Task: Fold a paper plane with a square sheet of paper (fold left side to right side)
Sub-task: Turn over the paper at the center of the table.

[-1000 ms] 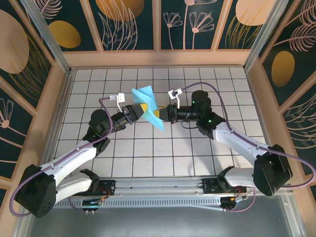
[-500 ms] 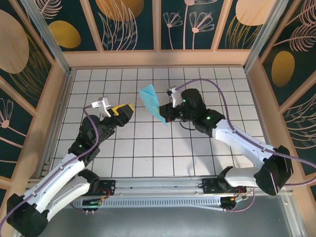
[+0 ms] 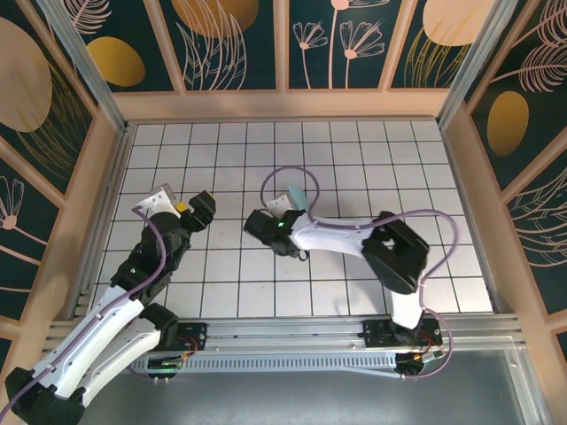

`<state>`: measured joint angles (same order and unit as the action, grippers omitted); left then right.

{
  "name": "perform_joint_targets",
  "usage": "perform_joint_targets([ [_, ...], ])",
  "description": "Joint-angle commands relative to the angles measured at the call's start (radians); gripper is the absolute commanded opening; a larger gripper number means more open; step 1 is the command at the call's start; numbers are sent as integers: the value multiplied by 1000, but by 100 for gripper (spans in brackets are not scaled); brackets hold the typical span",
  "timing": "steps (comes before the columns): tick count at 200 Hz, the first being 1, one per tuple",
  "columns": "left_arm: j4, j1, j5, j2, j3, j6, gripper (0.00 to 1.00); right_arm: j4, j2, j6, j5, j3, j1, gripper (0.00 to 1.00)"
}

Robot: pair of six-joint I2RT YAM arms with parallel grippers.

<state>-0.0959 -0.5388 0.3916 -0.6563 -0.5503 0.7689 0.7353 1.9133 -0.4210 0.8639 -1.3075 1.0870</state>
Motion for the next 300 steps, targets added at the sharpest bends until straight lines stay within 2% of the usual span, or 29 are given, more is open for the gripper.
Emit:
perform_joint_targets([
  [1, -54, -4, 83, 28, -22, 20, 82, 120, 77, -96, 201, -61, 29, 0],
  [46, -67, -4, 95, 62, -6, 32, 84, 76, 218, -85, 162, -91, 53, 0],
  [73, -64, -4, 88, 61, -4, 31, 84, 11, 218, -52, 98, -76, 53, 0],
  [90, -64, -3, 82, 53, -7, 29, 84, -23, 207, -41, 56, -67, 52, 4],
  [132, -56, -4, 59, 35, -7, 29, 85, -66, 189, -28, -15, -58, 51, 24],
  [172, -48, -4, 43, 17, -10, 32, 86, -101, 143, -21, -61, -39, 38, 52],
  [205, -39, -3, 27, -4, -10, 38, 87, -157, 63, -15, -120, 3, 23, 70],
  [255, 15, -4, -40, -62, 6, 65, 87, -309, -130, -10, -266, 125, -31, 84],
  [300, 110, -4, -167, -166, -4, 94, 83, -492, -354, -33, -462, 290, -133, 90],
])
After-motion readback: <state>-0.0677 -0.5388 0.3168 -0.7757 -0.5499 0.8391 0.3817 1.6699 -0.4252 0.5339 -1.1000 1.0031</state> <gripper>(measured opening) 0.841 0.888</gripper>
